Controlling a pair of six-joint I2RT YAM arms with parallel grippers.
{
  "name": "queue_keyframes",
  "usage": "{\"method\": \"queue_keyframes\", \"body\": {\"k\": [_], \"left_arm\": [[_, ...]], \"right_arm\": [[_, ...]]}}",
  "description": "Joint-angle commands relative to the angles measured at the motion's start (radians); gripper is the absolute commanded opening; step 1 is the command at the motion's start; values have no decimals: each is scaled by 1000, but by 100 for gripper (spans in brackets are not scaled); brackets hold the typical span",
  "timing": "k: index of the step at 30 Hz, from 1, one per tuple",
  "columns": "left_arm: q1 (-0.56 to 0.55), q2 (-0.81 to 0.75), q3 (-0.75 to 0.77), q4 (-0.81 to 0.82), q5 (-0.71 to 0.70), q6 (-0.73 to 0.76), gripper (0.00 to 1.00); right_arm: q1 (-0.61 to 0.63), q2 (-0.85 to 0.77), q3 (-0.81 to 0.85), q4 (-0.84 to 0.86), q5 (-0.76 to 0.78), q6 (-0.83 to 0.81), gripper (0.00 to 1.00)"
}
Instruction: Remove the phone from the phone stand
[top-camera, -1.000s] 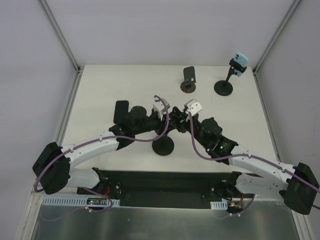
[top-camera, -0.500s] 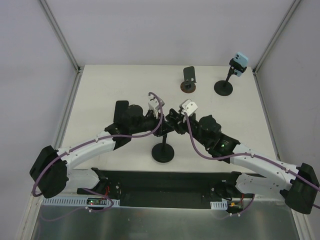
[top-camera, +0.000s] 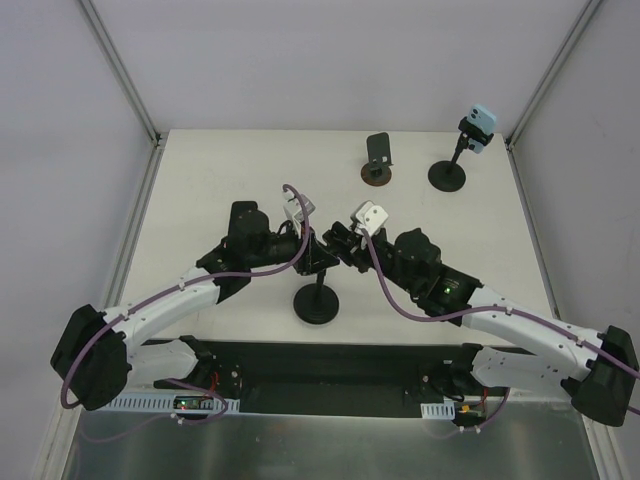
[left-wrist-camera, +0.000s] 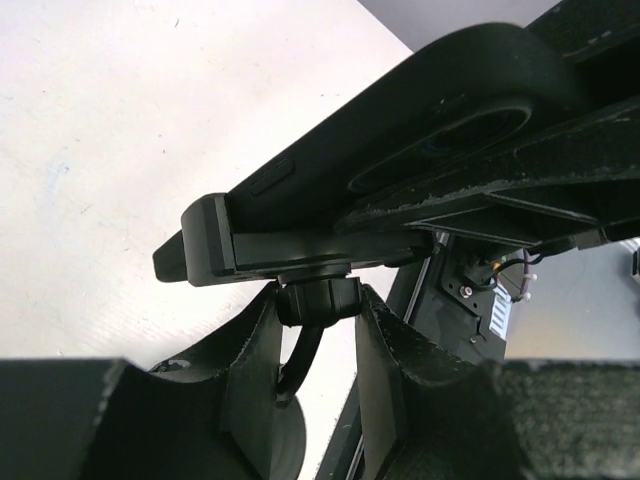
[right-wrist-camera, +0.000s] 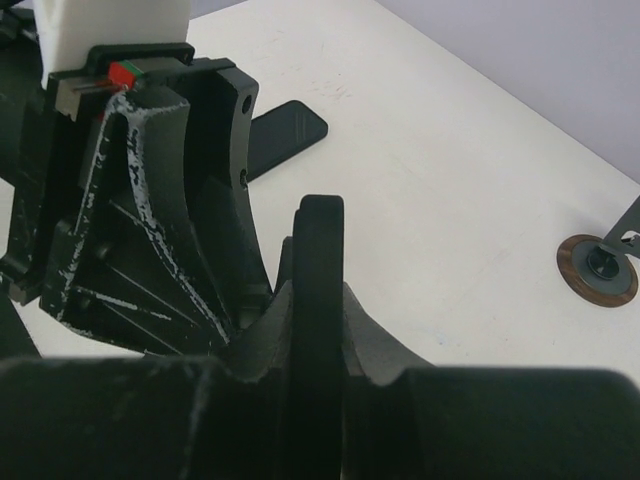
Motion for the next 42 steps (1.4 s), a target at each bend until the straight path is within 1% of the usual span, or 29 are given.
{"method": "queue_keyframes", "body": {"k": [1,5,12,15,16,17,18,19,22,23,24,25,26,27,30,32,33,35,36,38,39,42], "left_arm": [[184,-71,-37,14,-235,67,0],[216,-78,-52,5,-196,70,0],[220,-52,-60,8,-175,68,0],[217,-54,-72,52,-129,57,0],[213,-60,-75,63,-115,57,0],[193,-66,-79,73,-112,59,0],[179,-83,-79,75,-115,70,4],[158,-94,-79,77,-136,79,18],[54,-123,-71,74,-196,113,41],[27,-127,-69,74,-246,116,56],[-35,-132,-65,75,-276,123,63],[-60,-126,-62,75,-299,126,69],[-88,-120,-59,77,-343,129,79],[-127,-100,-48,77,-360,133,82],[-177,-33,-27,81,-437,149,91],[-212,22,-14,92,-473,152,92],[-226,41,-10,106,-528,148,92],[-249,92,-13,133,-566,131,92],[-255,109,-16,162,-617,120,92],[-269,158,-10,185,-653,91,91],[-273,173,-3,196,-690,85,90],[-295,231,27,202,-742,62,85]], "right_arm": [[-4,-122,40,-169,32,-71,1],[-13,-146,41,-168,53,-69,1],[-18,-179,58,-171,52,-25,1],[-16,-179,51,-127,98,10,1],[-16,-175,40,-116,134,17,1],[-15,-173,37,-105,154,26,1],[-16,-164,35,-94,177,47,1],[-16,-158,34,-87,221,55,1],[-15,-143,29,-61,304,96,1],[-15,-138,29,-54,328,104,1],[-15,-126,31,-44,346,113,1],[-13,-120,34,-42,383,125,1],[-10,-112,37,-42,400,130,1],[-7,-97,46,-41,418,135,1],[13,-70,66,-44,466,152,1],[22,-61,75,-50,483,170,1],[28,-57,81,-54,486,175,1],[36,-55,89,-63,510,187,3],[39,-52,94,-67,519,188,4],[45,-49,100,-74,541,198,8],[46,-49,103,-82,546,204,10],[54,-34,121,-99,539,221,16]]}}
